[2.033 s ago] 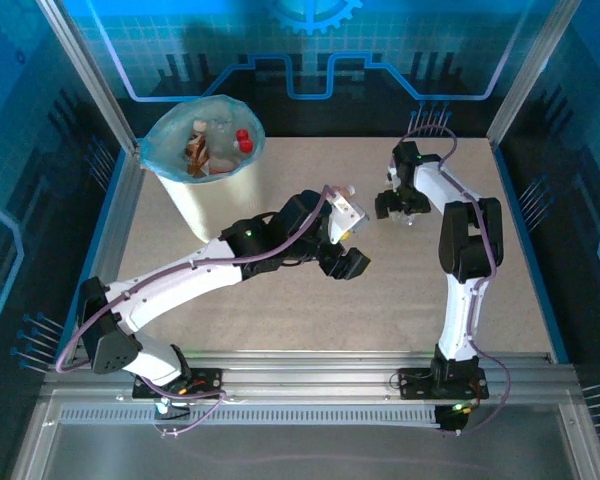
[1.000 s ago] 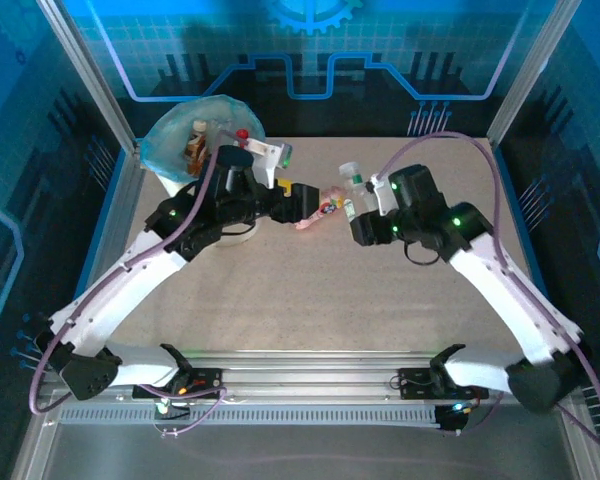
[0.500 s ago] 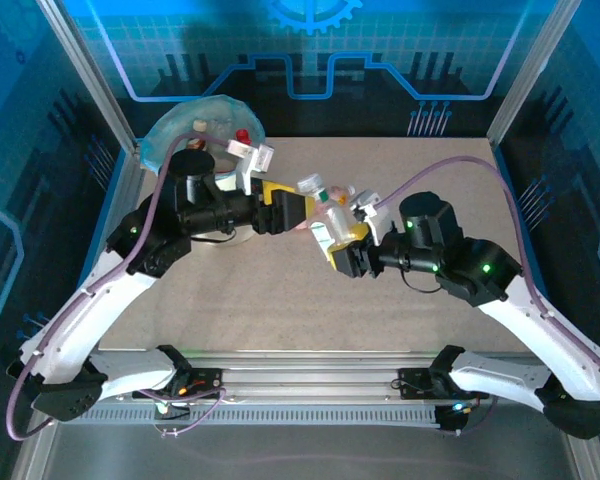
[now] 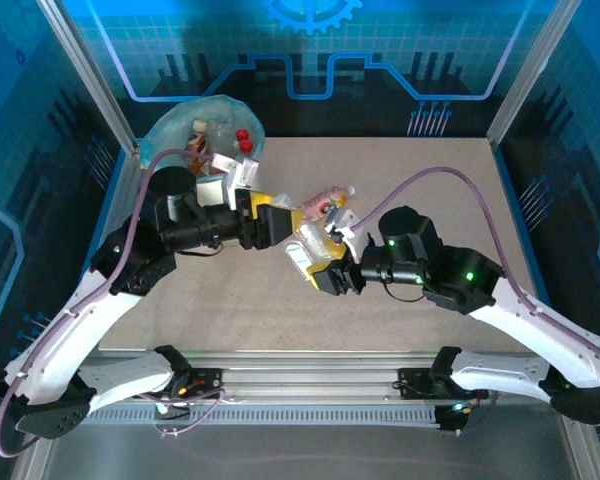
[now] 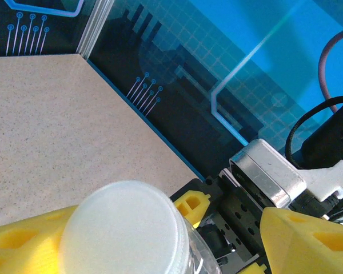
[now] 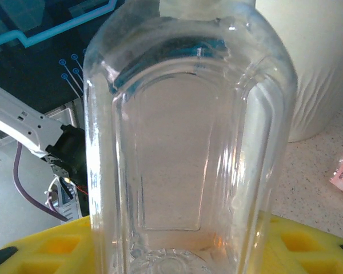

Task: Put the plastic bottles in the bin

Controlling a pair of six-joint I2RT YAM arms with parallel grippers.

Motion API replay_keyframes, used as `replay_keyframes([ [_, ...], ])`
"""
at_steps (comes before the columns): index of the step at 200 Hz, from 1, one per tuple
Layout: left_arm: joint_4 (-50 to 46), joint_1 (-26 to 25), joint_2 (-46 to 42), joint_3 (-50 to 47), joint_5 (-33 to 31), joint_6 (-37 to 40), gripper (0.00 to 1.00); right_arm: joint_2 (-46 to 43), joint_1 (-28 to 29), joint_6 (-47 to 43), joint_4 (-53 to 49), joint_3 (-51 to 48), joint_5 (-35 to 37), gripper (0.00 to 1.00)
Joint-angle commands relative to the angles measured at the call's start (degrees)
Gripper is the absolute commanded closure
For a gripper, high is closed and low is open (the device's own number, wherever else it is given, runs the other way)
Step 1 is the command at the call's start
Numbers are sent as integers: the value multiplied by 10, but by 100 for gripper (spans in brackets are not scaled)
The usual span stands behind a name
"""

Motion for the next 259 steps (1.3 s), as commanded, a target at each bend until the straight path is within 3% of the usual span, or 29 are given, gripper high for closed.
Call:
replay_keyframes([
  [1,26,2,-19,-14,-7,13,22,7,19,-16,24,15,21,46],
  [38,23,1,-25,-20,-9,12,28,19,38,-25,26,21,45,46],
  [97,-5,2,-38,-19,-73,11,63,38,48,-30,24,32,65,42],
  [110,-10,2,-40,-14,-89,14,69,40,48,-28,23,35,72,33],
  [122,-11,2,-39,-7,-111,19,73,41,49,-22,23,40,88,19],
  [145,-34,3,-19,35,-202,53,72,43,50,-20,25,48,124,1],
  [151,-48,6,-6,55,-227,73,72,43,49,-20,25,51,137,0],
  [169,-87,50,44,127,-272,115,75,44,49,-23,22,61,169,0],
  [218,-135,248,180,308,-247,169,79,49,49,-24,-8,83,203,0],
  [259,-148,359,293,381,-249,203,80,50,49,-9,-24,77,207,0],
])
